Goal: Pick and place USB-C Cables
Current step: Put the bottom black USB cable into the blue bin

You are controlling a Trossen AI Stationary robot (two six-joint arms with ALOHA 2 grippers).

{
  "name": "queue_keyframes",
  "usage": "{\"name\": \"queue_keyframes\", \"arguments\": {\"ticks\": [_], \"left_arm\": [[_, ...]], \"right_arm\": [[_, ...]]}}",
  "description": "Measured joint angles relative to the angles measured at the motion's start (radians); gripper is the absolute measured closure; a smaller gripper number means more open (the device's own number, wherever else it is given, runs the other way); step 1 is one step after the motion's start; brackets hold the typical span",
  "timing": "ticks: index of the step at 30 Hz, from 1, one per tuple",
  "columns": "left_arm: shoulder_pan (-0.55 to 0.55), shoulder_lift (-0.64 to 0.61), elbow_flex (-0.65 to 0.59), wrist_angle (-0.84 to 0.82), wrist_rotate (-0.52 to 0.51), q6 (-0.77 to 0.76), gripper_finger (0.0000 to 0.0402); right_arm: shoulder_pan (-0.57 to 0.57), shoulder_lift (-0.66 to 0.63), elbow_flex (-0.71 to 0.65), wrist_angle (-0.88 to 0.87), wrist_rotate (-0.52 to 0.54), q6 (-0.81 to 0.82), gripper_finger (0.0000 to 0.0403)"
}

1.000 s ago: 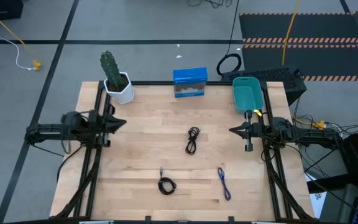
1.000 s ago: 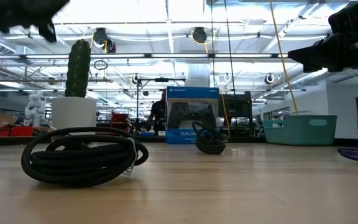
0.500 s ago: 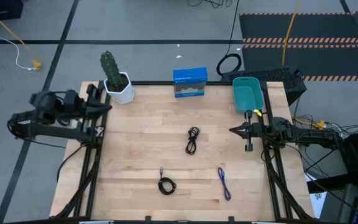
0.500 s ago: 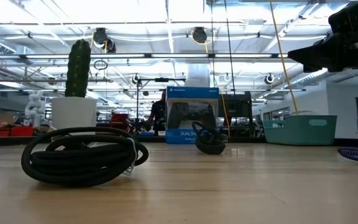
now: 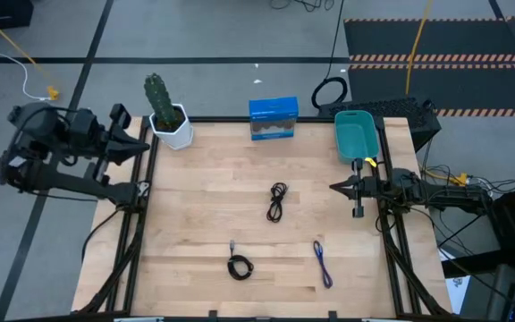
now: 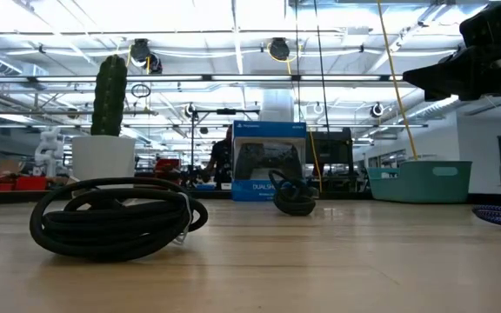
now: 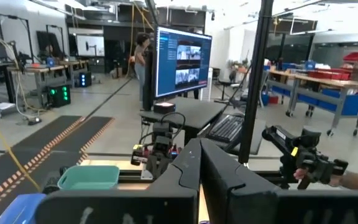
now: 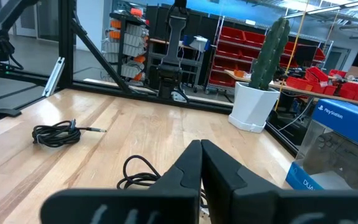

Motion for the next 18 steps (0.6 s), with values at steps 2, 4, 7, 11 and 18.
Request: {"name": "queue_keyframes", "arguments": {"ticks": [2,4,7,11,18], "left_arm": [[0.000,0.013,0.028,-0.008,0.000,0.000,0.0396],[0.000,0.020,0.047,-0.008,0.000,0.006,0.0396],[0.000,0.022,0.055,-0.008,0.000,0.030,0.0396],[0.000,0.021,0.055,-0.038,0.000,0.057,0.0396],[0.000,0.030,0.054,-0.129,-0.007,0.063,0.0396]], "right_arm": [[0.000,0.000,0.000,0.000,0.000,0.000,0.0403],[0.000,0.000,0.000,0.000,0.000,0.000,0.0403],[0.000,0.000,0.000,0.000,0.007,0.000,0.0403],[0.000,0.000,0.000,0.001,0.023,0.000,0.0403],[0.000,0.000,0.000,0.001,0.023,0.000,0.0403]]}}
